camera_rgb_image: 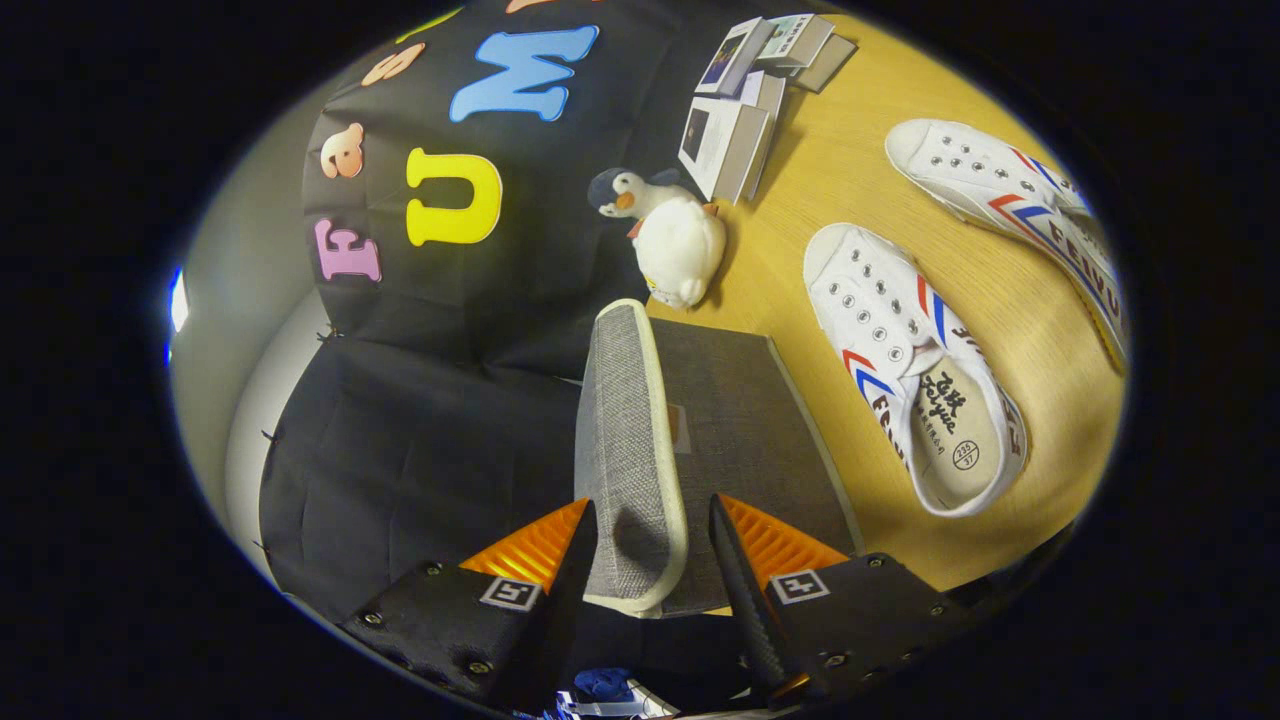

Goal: Open the storage box then place both shoes into the box .Put the left shoe in first, then the right shoe, with the right side of both shoes facing outward in a uniform manner.

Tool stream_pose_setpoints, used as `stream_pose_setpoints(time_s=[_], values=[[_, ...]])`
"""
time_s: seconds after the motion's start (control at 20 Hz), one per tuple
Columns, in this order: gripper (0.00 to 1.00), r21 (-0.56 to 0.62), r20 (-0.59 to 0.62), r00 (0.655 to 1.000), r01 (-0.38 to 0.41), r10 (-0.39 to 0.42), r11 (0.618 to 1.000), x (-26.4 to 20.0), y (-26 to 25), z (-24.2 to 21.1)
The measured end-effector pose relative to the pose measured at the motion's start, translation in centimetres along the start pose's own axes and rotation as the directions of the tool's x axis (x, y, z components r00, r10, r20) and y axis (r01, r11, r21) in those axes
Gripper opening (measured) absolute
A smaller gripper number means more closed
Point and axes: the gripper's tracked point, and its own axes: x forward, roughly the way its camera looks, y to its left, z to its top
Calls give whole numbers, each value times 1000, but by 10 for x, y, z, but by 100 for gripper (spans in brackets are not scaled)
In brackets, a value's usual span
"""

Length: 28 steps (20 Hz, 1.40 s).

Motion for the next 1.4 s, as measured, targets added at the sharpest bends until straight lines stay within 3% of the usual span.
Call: stream_pose_setpoints(time_s=[0.2, 0.25, 0.3, 0.5, 0.55, 0.6, 0.8, 1.4], values=[[68, 8, -33, 999, -2, 2, 1000, 1, 0, -13], [67, 28, 11, 1000, -5, 5, 1000, 1, 2, -3], [30, 44, 14, 1000, -17, 17, 999, 5, 3, 0], [27, 12, -11, 1000, 1, -1, 1000, 2, -1, -3], [27, 33, 39, 999, -14, 13, 999, 16, 5, 4], [0, 34, 33, 999, -29, 28, 999, 9, 7, 6], [0, -19, 3, 1000, -14, 14, 1000, 1, 15, -1], [0, -166, 3, 996, -89, 91, 982, 1, 107, -2]])
